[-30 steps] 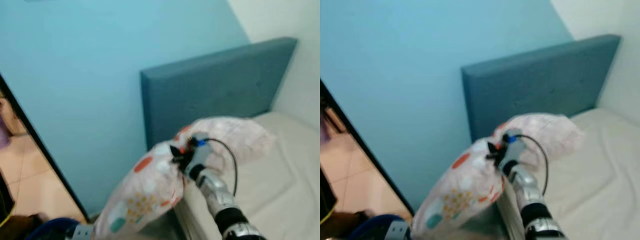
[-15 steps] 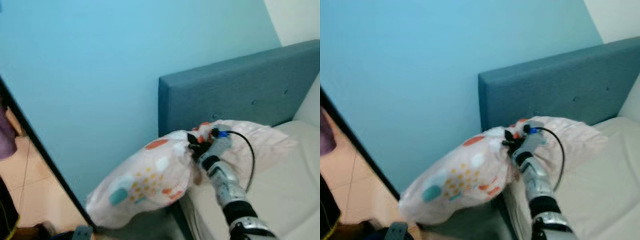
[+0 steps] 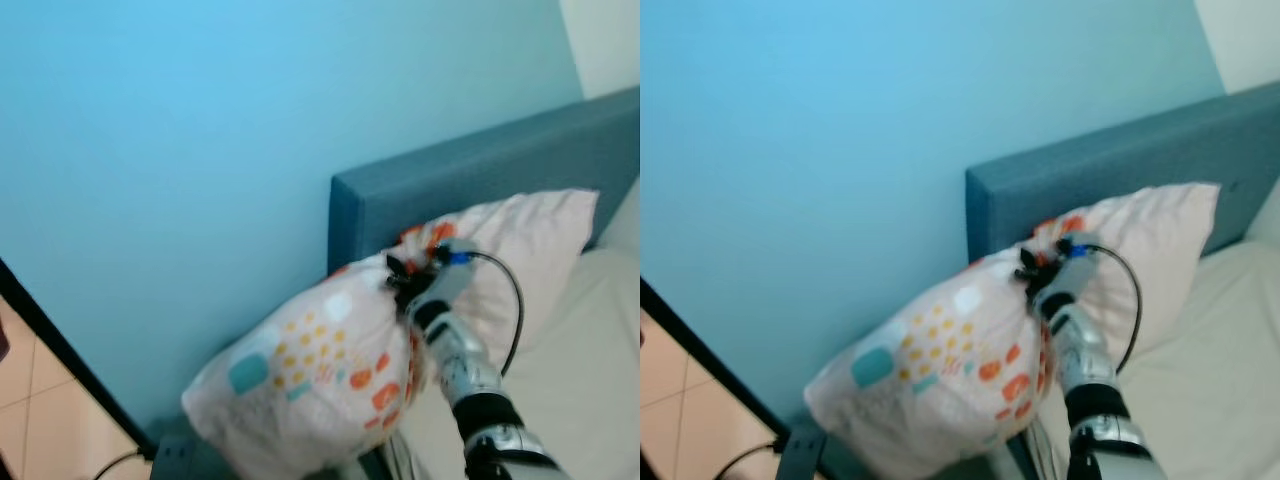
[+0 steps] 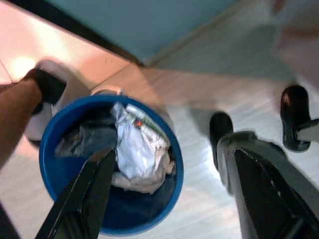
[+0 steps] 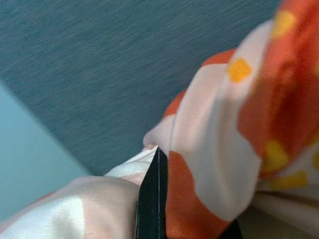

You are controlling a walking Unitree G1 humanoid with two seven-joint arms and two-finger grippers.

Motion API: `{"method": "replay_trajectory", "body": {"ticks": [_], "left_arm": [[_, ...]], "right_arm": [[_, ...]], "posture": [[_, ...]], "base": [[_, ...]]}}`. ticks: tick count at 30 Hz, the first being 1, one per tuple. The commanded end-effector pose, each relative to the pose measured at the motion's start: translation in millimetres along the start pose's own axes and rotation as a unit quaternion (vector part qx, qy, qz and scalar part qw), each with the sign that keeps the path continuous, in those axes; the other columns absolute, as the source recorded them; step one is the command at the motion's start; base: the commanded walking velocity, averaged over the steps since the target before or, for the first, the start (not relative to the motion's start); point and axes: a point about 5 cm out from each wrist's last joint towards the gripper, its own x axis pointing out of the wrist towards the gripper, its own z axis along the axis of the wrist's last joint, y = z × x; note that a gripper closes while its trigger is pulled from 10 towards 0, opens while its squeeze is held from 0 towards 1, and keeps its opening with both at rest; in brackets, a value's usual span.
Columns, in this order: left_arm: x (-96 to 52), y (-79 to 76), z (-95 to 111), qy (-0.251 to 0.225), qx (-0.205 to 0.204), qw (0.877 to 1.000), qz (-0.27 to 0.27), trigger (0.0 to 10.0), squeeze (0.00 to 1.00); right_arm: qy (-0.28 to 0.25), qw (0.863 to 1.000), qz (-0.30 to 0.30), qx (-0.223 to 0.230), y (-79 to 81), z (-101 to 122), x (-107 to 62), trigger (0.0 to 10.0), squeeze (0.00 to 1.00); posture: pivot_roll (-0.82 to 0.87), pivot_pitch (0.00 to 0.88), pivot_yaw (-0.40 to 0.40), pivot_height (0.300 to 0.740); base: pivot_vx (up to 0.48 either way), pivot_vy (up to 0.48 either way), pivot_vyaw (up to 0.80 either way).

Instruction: Clean up the room

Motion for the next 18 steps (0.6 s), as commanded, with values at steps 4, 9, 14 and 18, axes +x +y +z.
{"method": "replay_trajectory", "body": {"ticks": [4,9,14,18], "left_arm": [[-2.0,5.1,-13,0.022,-0.005,1.000,0.004,10.0,0.00],[-2.2,5.6,-14,0.023,-0.003,1.000,0.006,10.0,0.00],[-2.3,5.4,-15,0.024,-0.002,1.000,0.005,10.0,0.00],[-2.5,6.3,-16,0.026,-0.003,1.000,0.010,10.0,0.00]], "right_arm": [[-0.088,0.996,-0.024,-0.018,-13.2,51,7.4,10.0,0.00],[-0.091,0.995,-0.034,-0.023,-18.7,55,6.8,10.0,0.00],[-0.077,0.997,-0.021,-0.022,-9.4,44,8.6,10.0,0.00],[-0.070,0.997,-0.019,-0.021,-6.8,38,9.0,10.0,0.00]], "posture": [[-0.11,0.008,0.005,0.740],[-0.11,0.009,0.004,0.740],[-0.11,0.014,0.005,0.740],[-0.11,0.018,0.006,0.740]], "base": [[0.000,-0.418,0.00],[0.000,-0.397,0.00],[0.000,-0.354,0.00],[0.000,-0.142,0.00]]}}
